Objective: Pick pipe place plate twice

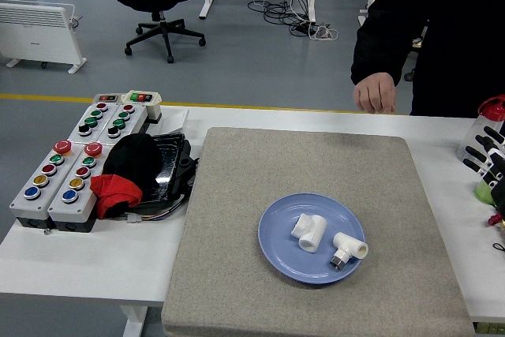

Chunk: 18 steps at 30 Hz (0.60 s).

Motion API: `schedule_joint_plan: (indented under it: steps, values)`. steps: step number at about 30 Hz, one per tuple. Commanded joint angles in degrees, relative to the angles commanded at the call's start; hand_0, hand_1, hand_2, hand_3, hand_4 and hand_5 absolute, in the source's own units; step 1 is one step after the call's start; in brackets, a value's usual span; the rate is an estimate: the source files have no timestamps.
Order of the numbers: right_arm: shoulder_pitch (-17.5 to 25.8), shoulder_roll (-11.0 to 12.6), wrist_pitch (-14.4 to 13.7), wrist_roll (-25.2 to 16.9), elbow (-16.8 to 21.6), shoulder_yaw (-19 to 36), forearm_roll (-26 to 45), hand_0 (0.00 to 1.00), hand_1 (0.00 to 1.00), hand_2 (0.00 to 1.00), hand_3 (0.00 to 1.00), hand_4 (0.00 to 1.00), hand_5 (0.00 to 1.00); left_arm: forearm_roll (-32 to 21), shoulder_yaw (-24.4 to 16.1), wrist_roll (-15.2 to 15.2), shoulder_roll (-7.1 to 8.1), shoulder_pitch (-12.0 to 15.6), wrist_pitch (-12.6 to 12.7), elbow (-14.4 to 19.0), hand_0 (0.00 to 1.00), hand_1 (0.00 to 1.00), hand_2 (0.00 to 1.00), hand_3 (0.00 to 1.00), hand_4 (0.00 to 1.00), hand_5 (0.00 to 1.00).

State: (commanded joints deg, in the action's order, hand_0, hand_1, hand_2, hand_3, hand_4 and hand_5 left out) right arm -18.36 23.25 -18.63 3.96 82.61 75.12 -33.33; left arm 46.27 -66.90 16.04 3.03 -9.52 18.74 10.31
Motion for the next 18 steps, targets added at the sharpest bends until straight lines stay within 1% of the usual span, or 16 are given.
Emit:
schedule_joint_plan:
  steps: [18]
  values:
    - [-0.32,0.12,0.16,0.26,0.14,0.56,0.35,0.803,0.768,0.851,0.838,0.542,0.586,-0.70,0.35,-0.11,0.04,-0.44,0.02,0.00,0.721,0.760,0.725,0.675,0.414,0.998]
